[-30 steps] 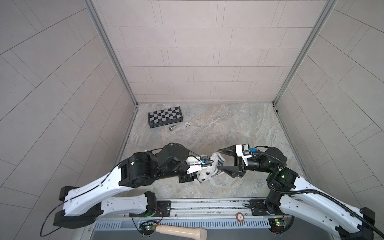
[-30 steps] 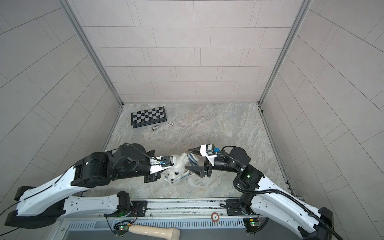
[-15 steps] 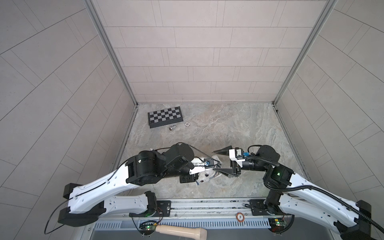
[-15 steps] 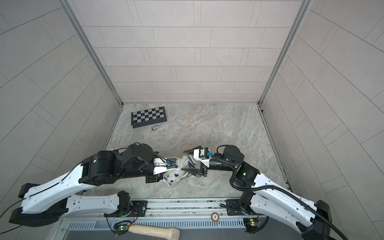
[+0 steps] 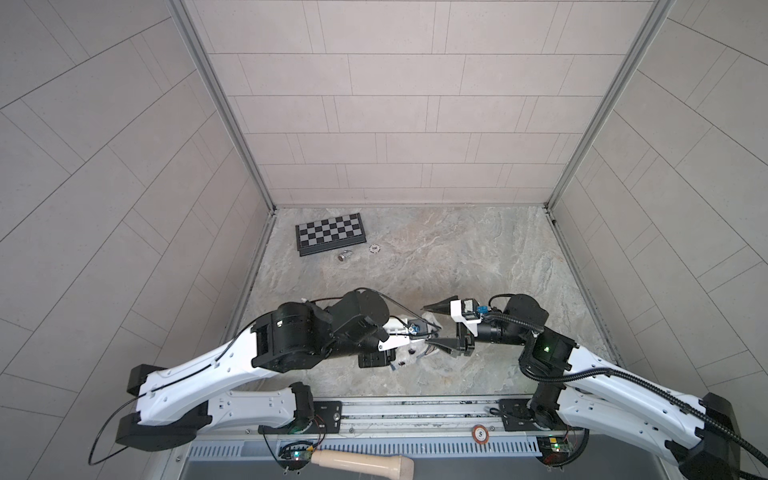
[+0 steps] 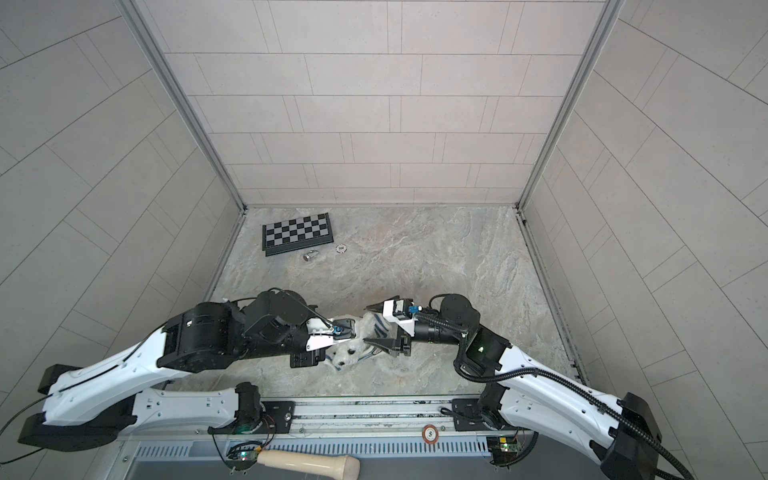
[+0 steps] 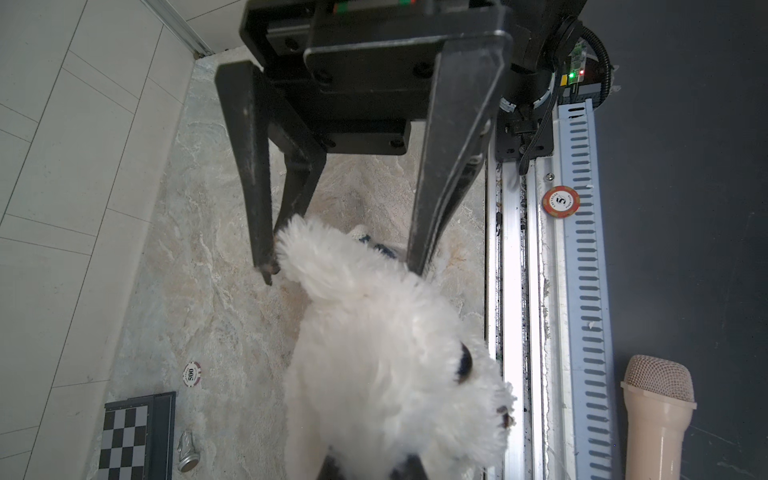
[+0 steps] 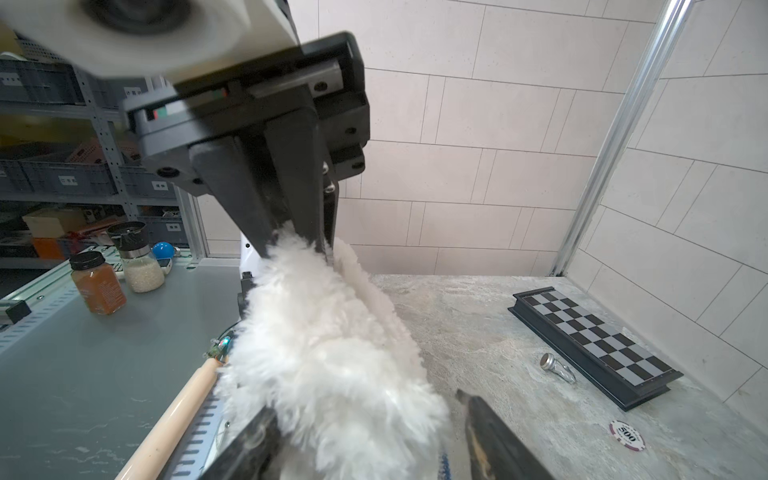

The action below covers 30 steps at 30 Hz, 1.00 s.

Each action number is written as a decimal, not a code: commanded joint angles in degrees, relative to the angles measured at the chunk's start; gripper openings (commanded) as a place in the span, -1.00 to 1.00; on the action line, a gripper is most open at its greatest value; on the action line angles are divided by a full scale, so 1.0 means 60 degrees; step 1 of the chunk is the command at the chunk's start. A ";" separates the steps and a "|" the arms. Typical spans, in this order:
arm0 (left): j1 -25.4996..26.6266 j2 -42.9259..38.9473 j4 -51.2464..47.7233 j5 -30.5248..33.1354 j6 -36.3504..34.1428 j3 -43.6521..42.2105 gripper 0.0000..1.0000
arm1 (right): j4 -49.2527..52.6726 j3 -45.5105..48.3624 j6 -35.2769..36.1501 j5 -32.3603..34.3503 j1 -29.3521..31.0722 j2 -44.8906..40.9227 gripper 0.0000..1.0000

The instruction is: Dress the teddy bear

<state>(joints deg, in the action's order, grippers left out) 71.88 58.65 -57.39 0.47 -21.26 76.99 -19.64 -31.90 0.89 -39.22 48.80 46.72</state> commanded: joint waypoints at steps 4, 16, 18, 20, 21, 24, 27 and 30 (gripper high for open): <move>0.0066 0.0020 0.0365 -0.0100 -0.0023 0.0154 -1.00 | 0.0071 -0.0244 0.0079 -0.0223 0.0000 -0.0265 0.39; 0.0053 -0.0299 0.0698 0.0057 -0.0544 -0.0614 -1.00 | 0.0279 -0.0540 0.0474 -0.1053 -0.0002 0.0195 0.34; 0.0060 -0.0387 0.0824 0.0148 -0.0624 -0.0810 -1.00 | 0.0415 -0.0531 0.0534 -0.1207 -0.0002 0.0166 0.34; 0.0061 -0.0467 0.0925 0.0163 -0.0672 -0.0942 -1.00 | 0.0075 -0.0351 0.0403 -0.1323 0.0012 0.0137 0.35; 0.0058 -0.0493 0.0958 0.0170 -0.0684 -0.0985 -1.00 | 0.0065 -0.0344 0.0408 -0.1395 0.0012 0.0171 0.36; 0.0059 -0.0515 0.0979 0.0227 -0.0752 -0.1038 -1.00 | 0.0094 -0.0400 0.0526 -0.1466 0.0012 0.0241 0.36; 0.0061 -0.0408 0.0896 0.0230 -0.0810 -0.0929 -1.00 | -0.0138 -0.0343 0.0412 -0.1344 0.0016 0.0254 0.38; 0.0061 -0.0334 0.1001 0.0160 -0.0885 -0.0908 -1.00 | -0.0097 -0.0432 0.0370 -0.1334 0.0028 0.0343 0.37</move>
<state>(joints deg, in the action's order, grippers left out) 71.92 56.64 -53.36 1.26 -25.45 71.11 -18.85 -33.67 1.65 -46.00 48.82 48.66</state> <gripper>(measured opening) 0.112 0.684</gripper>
